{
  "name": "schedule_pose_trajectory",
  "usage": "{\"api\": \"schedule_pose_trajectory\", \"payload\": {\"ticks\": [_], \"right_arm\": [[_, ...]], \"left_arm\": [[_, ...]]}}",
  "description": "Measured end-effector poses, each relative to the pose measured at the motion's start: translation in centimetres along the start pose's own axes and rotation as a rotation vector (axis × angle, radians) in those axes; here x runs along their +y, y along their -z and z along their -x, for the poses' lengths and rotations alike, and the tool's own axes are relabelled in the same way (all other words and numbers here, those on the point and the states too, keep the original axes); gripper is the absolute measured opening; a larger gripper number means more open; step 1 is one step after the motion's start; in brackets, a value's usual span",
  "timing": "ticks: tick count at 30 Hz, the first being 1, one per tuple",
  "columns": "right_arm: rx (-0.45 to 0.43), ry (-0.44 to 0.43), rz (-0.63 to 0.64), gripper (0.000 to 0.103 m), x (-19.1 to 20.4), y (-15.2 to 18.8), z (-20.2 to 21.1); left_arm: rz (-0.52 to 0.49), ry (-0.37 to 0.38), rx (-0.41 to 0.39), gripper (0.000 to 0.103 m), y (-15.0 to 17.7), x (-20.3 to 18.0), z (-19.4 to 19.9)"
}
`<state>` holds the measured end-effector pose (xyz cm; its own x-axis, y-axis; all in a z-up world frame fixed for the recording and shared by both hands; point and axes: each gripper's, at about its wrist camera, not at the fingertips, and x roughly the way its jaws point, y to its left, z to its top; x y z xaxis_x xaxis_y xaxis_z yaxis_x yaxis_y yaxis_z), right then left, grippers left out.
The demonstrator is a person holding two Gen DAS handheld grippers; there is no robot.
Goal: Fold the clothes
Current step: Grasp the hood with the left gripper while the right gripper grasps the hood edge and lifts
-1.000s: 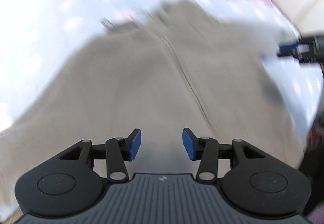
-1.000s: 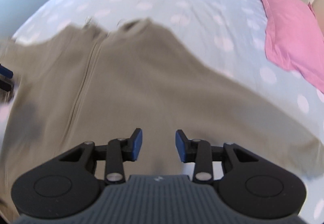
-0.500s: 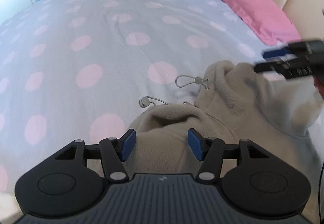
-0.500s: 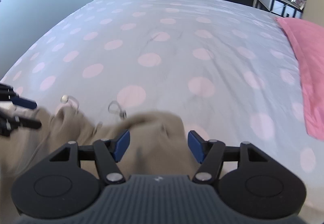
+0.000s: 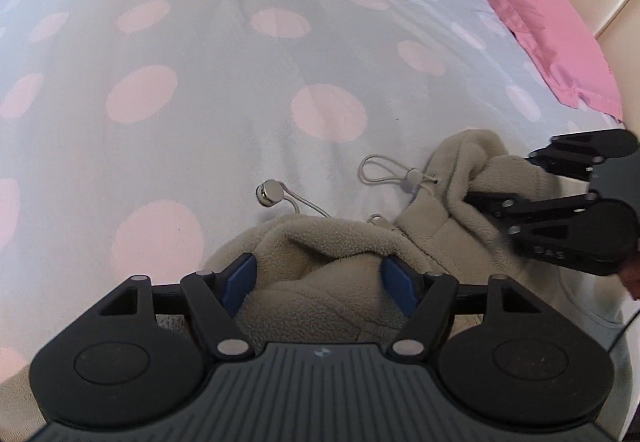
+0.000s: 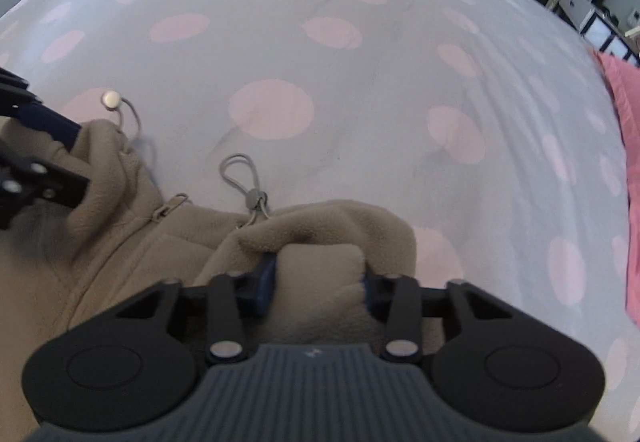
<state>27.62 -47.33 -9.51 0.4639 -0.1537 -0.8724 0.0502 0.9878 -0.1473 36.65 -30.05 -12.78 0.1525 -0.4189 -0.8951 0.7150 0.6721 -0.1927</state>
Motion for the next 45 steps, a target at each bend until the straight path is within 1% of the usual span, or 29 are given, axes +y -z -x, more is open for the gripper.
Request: {"api": "schedule_pose_trajectory", "payload": {"ticks": [1, 2, 3, 4, 7, 9, 11, 12, 13, 14, 16, 19, 23, 25, 26, 27, 29, 30, 32, 34, 37, 40, 42, 44, 45], "right_arm": [[-0.019, 0.007, 0.017, 0.031, 0.1, 0.1, 0.7], [-0.041, 0.007, 0.024, 0.030, 0.1, 0.2, 1.7], [-0.068, -0.001, 0.016, 0.027, -0.2, 0.4, 2.9], [-0.094, -0.011, 0.008, 0.026, -0.4, 0.6, 4.1], [-0.170, -0.057, -0.014, 0.025, -1.3, 2.1, 8.4], [-0.200, -0.085, -0.001, 0.025, -0.9, 3.7, 11.2], [-0.225, -0.114, 0.008, 0.025, -0.4, 5.6, 13.7], [-0.235, -0.134, 0.008, 0.025, -0.1, 6.8, 14.9], [-0.244, -0.154, 0.013, 0.025, 0.3, 8.1, 16.1], [-0.245, -0.171, 0.016, 0.025, 0.8, 9.6, 17.0], [-0.215, -0.201, 0.003, 0.025, 2.0, 12.4, 17.6], [-0.168, -0.244, -0.016, 0.025, 3.7, 16.7, 18.4], [-0.054, -0.284, -0.093, 0.025, 5.3, 21.7, 15.7], [-0.035, -0.278, -0.098, 0.026, 6.0, 22.9, 14.8], [-0.025, -0.276, -0.101, 0.028, 6.3, 23.5, 14.4], [-0.019, -0.273, -0.104, 0.032, 6.5, 24.0, 14.0], [-0.028, -0.265, -0.110, 0.034, 6.3, 23.7, 14.8], [-0.034, -0.258, -0.110, 0.037, 6.1, 23.6, 15.4], [-0.060, -0.241, -0.083, 0.038, 5.6, 23.3, 17.6], [-0.094, -0.218, -0.071, 0.043, 4.7, 22.9, 19.8], [-0.158, -0.180, -0.090, 0.045, 3.0, 21.7, 22.8], [-0.207, -0.115, -0.117, 0.045, 1.3, 19.7, 24.0], [-0.202, -0.095, -0.151, 0.045, 0.1, 18.0, 23.3], [-0.182, -0.101, -0.204, 0.054, -1.2, 16.5, 21.6], [-0.171, -0.104, -0.228, 0.058, -1.8, 15.8, 20.6]], "left_arm": [[-0.005, -0.008, -0.003, 0.049, 0.1, -0.3, 0.4], [-0.009, -0.019, -0.007, 0.044, 0.3, -0.6, 0.9], [-0.017, -0.026, -0.011, 0.035, 0.5, -0.9, 1.4], [-0.034, -0.022, -0.021, 0.030, 0.9, -1.2, 2.4], [-0.097, 0.003, -0.062, 0.022, 2.4, -2.1, 5.9], [-0.145, 0.019, -0.086, 0.019, 3.6, -3.0, 8.3], [-0.188, 0.035, -0.096, 0.014, 5.6, -4.1, 10.7], [-0.213, 0.037, -0.098, 0.010, 6.7, -4.8, 11.7], [-0.242, 0.035, -0.099, 0.010, 8.0, -5.6, 12.7], [-0.266, 0.035, -0.097, 0.010, 9.4, -6.3, 13.4], [-0.298, 0.041, -0.067, 0.010, 12.1, -7.5, 13.9], [-0.305, 0.056, -0.005, 0.008, 16.1, -8.6, 13.1], [-0.251, 0.043, 0.065, 0.007, 20.2, -8.7, 10.1], [-0.240, 0.034, 0.062, 0.006, 21.4, -8.7, 8.9], [-0.236, 0.031, 0.048, 0.007, 21.7, -8.7, 8.8], [-0.232, 0.032, 0.036, 0.008, 21.7, -8.7, 9.2], [-0.224, 0.037, 0.022, 0.011, 21.4, -8.6, 10.3], [-0.228, 0.036, 0.019, 0.013, 21.3, -8.7, 11.0], [-0.232, 0.042, 0.000, 0.024, 20.8, -8.5, 13.2], [-0.226, 0.052, -0.031, 0.042, 20.2, -8.1, 15.4], [-0.206, 0.055, -0.101, 0.046, 18.1, -7.2, 18.5], [-0.159, 0.025, -0.182, 0.050, 15.8, -6.5, 20.0], [-0.112, 0.031, -0.214, 0.051, 13.8, -5.8, 19.8], [-0.085, 0.055, -0.232, 0.051, 12.0, -5.2, 18.9], [-0.080, 0.058, -0.228, 0.051, 11.2, -5.1, 18.0]]}}
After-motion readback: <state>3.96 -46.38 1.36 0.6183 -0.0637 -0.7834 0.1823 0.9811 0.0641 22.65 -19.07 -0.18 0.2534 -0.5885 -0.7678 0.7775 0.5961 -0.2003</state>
